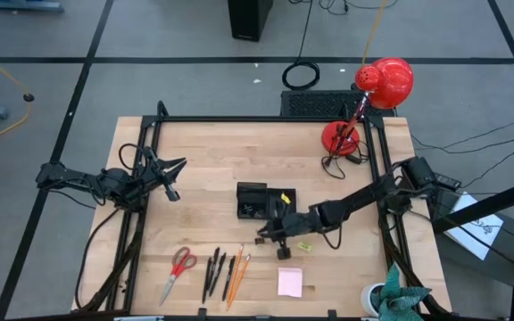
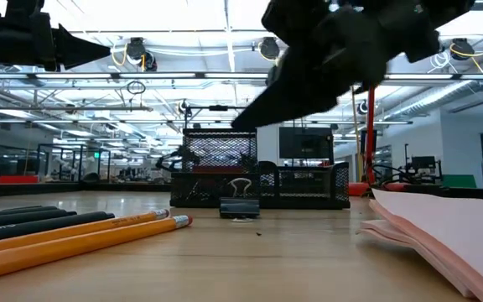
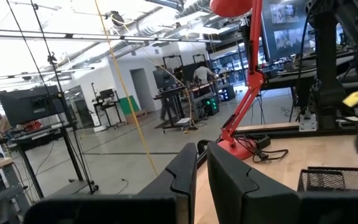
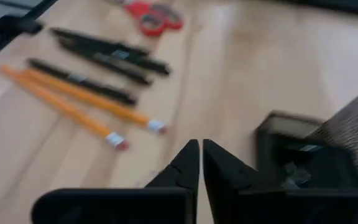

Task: Pick and place office supplies into organizer
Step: Put the black binder clip into the black desk organizer

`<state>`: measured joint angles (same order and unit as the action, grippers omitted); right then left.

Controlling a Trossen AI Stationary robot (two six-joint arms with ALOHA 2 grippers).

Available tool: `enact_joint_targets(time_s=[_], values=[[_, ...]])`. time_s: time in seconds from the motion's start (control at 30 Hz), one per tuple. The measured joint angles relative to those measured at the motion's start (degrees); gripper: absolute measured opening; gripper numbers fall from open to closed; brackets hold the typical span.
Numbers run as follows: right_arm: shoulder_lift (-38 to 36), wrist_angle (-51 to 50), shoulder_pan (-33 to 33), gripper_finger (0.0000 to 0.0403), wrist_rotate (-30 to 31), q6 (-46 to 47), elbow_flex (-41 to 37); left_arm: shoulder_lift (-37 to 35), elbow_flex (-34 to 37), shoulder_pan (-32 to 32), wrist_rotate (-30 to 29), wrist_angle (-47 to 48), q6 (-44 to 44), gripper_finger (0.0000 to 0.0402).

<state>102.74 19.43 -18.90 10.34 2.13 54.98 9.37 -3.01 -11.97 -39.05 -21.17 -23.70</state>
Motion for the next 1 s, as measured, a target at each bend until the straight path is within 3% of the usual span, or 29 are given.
enact_joint_targets(time_s=[0.3,0.47,0.63,1.0], values=[[4.0,7.19,-4.08,0.0144,-0.06,2.66,0.0,0.0,-0.02,0.0,0.0,0.06,0.17,0.0047],[6.84,9.1,-3.16,0.0186,0.01,1.9,-0.02,0.0,-0.02,-0.01,0.0,0.06,0.44,0.0047],[6.88,7.2,-2.05,0.0192,0.24,2.61,-0.02,0.0,-0.02,-0.01,0.0,0.07,0.38,0.0047],[10.45,8.66,-1.68,0.0161,-1.15,2.13,0.0,0.0,-0.02,-0.01,-0.02,0.07,0.03,0.0047]])
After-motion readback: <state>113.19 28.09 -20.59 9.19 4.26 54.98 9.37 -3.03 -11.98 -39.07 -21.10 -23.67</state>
